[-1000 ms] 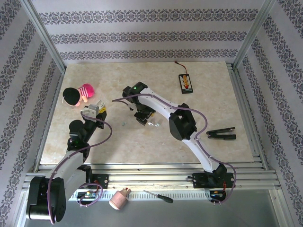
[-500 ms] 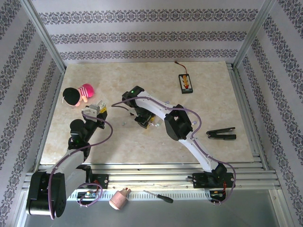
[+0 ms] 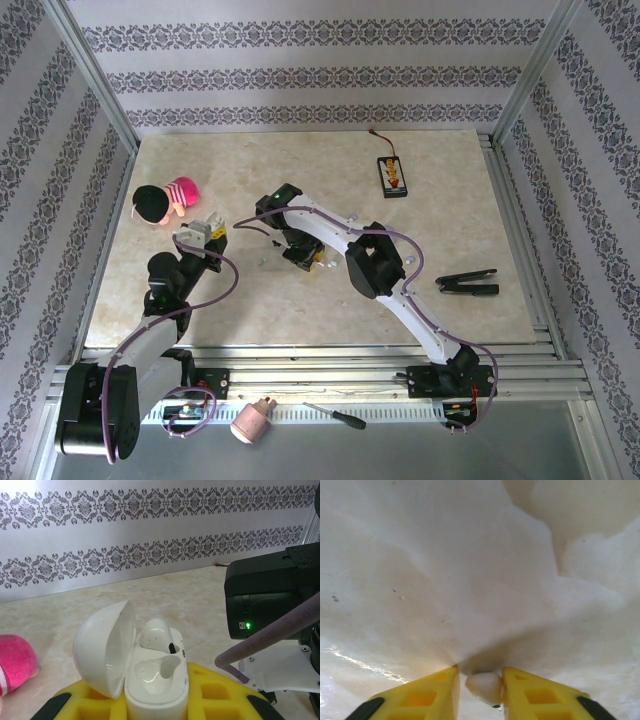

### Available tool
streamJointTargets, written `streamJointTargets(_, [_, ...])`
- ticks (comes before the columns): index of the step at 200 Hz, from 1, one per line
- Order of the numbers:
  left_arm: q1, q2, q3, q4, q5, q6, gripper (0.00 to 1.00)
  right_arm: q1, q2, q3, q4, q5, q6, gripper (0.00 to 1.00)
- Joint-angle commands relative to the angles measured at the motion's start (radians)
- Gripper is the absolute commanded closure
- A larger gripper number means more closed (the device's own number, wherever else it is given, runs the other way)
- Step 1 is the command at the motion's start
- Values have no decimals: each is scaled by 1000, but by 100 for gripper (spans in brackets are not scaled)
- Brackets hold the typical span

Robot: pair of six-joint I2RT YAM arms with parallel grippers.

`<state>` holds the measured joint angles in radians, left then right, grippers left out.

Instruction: Insert the wireless bluetooth earbuds into the charging case

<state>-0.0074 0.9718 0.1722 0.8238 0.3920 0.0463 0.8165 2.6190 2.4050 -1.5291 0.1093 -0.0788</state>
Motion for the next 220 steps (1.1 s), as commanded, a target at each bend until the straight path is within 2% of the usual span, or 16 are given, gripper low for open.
streamJointTargets(1, [-11, -8, -13, 52, 21, 13, 96, -2, -26, -35, 27, 32, 8, 74])
streamJointTargets(37, [-14, -15, -11, 44, 31, 12, 96, -11, -115, -115, 97, 18, 28, 76])
streamJointTargets(76, [-44, 21, 4, 45, 20, 22, 96, -32, -287, -308, 266, -27, 43, 76])
streamJointTargets(109, [-130, 80, 29, 57, 12, 73, 95, -55, -433, -474, 415, -56, 73, 75])
streamJointTargets(184, [-328, 278, 122, 133, 23, 177, 95, -129, -825, -887, 804, -241, 178, 77])
streamJointTargets(220, [-394, 384, 179, 192, 33, 172, 95, -145, -961, -979, 926, -345, 209, 77])
